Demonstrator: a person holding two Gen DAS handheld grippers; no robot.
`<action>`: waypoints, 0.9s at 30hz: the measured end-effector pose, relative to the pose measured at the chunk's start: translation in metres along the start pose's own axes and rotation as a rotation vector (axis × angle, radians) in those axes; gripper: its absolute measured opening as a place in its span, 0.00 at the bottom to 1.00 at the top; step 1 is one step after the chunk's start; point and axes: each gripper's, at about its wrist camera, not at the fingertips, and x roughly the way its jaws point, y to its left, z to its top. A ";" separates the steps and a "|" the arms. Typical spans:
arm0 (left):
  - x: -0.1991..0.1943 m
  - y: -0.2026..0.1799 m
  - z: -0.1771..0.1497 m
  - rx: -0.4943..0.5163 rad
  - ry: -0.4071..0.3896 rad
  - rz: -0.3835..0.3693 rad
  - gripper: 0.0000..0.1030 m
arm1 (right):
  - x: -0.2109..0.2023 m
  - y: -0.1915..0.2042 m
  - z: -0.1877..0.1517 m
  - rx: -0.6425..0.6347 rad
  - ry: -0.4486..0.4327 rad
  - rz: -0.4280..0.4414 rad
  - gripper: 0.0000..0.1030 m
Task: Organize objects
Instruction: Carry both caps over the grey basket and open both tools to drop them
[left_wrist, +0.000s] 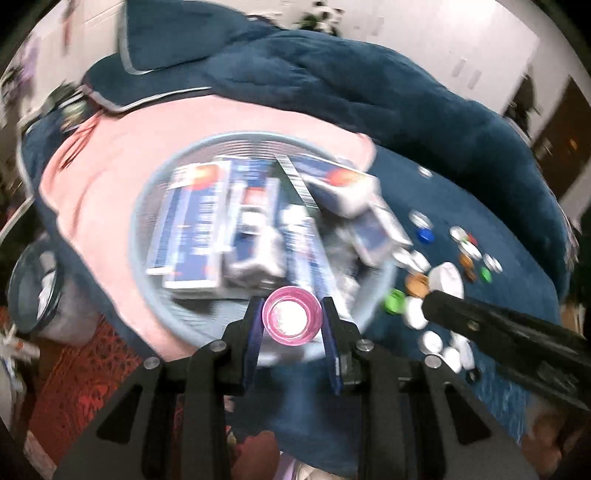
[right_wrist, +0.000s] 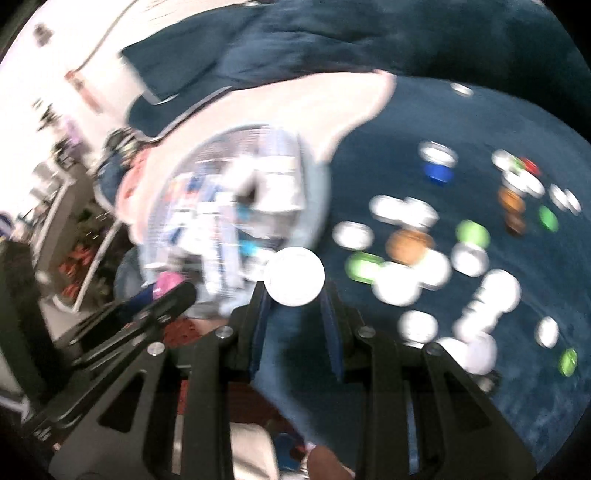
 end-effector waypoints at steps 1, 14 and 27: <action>0.002 0.006 0.001 -0.008 0.003 0.001 0.30 | 0.003 0.014 0.003 -0.019 0.000 0.019 0.28; -0.014 0.046 0.008 -0.046 -0.034 0.128 0.83 | 0.033 0.062 0.019 -0.012 0.050 0.117 0.28; -0.022 0.094 0.004 -0.218 -0.036 0.209 0.97 | 0.059 0.076 0.016 0.000 0.137 0.124 0.54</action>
